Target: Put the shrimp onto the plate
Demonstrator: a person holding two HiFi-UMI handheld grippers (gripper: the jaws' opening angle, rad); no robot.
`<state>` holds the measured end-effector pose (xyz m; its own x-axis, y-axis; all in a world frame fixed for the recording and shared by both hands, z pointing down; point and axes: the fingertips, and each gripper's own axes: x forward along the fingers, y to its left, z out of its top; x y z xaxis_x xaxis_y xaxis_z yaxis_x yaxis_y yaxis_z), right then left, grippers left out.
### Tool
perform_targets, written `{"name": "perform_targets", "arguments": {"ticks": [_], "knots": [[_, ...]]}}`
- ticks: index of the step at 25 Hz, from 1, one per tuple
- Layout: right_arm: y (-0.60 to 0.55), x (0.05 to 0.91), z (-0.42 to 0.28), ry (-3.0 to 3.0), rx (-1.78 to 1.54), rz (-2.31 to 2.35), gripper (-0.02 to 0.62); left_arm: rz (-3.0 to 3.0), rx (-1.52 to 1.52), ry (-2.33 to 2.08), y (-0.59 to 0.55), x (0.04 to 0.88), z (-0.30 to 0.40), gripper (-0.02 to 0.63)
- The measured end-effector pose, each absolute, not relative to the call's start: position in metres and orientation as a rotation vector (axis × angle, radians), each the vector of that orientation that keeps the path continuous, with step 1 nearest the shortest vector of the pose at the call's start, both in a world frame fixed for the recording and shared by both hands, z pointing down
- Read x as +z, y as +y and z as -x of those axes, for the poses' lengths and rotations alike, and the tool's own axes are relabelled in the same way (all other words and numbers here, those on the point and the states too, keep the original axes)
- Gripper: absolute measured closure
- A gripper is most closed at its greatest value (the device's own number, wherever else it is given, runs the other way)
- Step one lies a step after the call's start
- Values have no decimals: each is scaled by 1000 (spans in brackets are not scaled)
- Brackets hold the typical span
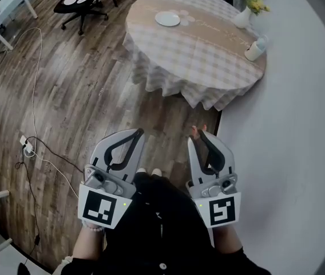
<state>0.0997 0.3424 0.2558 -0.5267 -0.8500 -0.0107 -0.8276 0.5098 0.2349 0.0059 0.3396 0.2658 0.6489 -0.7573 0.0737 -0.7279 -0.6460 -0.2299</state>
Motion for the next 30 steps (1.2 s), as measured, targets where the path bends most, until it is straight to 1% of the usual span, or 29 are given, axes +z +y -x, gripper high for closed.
{"name": "perform_targets", "arguments": {"ticks": [20, 30], "knots": [[346, 250, -92, -2622, -340, -1493, 540, 2701, -210, 1202, 343, 265, 1, 606], [349, 247, -76, -2623, -357, -1503, 541, 2690, -197, 1190, 345, 262, 14, 606]]}}
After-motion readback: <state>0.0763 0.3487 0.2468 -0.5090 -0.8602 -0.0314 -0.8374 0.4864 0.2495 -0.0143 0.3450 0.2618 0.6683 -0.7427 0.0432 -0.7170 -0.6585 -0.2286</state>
